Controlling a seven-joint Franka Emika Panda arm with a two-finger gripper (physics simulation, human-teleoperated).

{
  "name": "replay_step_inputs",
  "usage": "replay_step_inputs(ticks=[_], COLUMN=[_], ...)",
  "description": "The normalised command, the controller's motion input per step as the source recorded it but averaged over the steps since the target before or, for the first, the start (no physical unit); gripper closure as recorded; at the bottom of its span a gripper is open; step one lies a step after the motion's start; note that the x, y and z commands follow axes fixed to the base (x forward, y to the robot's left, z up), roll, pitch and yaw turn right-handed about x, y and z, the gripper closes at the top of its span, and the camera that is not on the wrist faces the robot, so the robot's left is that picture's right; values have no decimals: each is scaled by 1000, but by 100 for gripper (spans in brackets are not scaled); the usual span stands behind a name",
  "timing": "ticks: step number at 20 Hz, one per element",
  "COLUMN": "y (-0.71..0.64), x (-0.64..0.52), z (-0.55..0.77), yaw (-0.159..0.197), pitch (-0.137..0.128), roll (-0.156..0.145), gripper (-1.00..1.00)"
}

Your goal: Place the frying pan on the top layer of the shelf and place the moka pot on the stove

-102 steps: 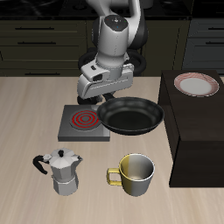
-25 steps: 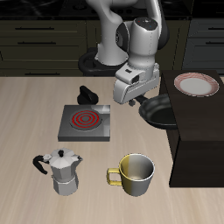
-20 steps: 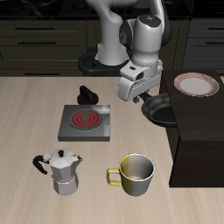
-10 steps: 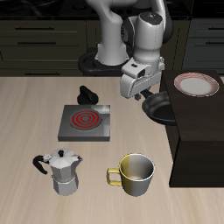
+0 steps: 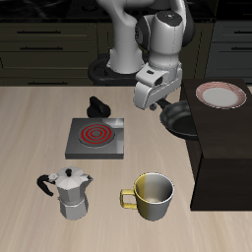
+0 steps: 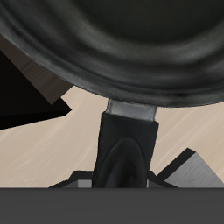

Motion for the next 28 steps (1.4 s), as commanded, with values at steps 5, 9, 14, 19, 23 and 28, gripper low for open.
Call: replay_step_inputs(ticks=[5, 9, 14, 19, 23, 28], y=[-121, -10, 280, 45, 247, 151], x=[177, 94, -64, 66, -40, -10], z=[-337, -132, 82, 47, -81, 112], yaw=[109, 33, 46, 4, -24, -41], pitch=[27, 16, -27, -7, 15, -22], roll=[-10, -24, 32, -5, 35, 3], gripper=[100, 100, 100, 100, 100, 100])
